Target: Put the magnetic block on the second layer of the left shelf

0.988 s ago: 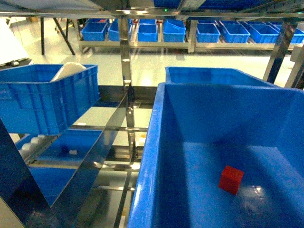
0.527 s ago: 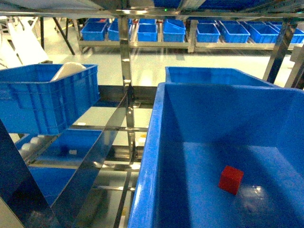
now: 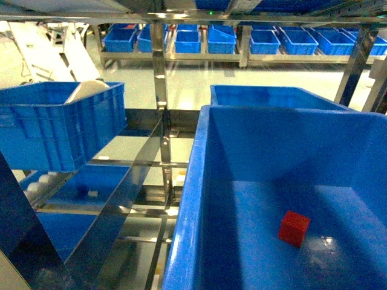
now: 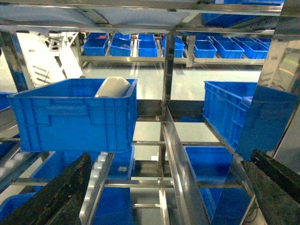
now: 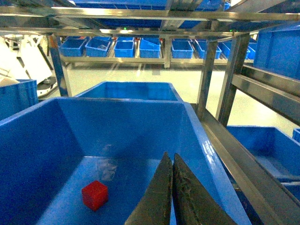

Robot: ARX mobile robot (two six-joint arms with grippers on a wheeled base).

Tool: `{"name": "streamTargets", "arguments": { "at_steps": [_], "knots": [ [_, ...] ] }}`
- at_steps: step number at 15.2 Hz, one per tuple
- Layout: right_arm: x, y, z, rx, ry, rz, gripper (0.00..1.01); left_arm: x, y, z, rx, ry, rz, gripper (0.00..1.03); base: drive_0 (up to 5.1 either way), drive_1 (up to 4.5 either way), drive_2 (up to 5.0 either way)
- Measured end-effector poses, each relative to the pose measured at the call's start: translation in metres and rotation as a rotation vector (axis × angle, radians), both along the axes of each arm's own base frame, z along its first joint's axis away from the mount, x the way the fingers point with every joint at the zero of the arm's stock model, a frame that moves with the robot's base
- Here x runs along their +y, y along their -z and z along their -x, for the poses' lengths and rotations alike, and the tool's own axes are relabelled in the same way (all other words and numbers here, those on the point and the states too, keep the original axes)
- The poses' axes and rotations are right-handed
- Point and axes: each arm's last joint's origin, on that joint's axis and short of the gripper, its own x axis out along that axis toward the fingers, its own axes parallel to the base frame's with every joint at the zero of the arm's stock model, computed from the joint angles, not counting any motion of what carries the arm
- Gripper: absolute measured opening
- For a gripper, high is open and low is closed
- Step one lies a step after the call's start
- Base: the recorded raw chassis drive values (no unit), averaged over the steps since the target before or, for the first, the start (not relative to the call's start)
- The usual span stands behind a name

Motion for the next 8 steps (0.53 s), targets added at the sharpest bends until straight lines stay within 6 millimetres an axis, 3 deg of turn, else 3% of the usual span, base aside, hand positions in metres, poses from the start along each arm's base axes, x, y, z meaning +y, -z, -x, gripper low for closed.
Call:
{"name": "streamTargets", "arguments": {
  "at_steps": [8],
  "knots": [
    [0.0, 0.003, 0.012, 0.005, 0.0, 0.003, 0.02, 0.0, 0.0, 0.0, 0.0, -0.001, 0.0, 0.98, 0.0, 0.0, 0.0]
  ]
}}
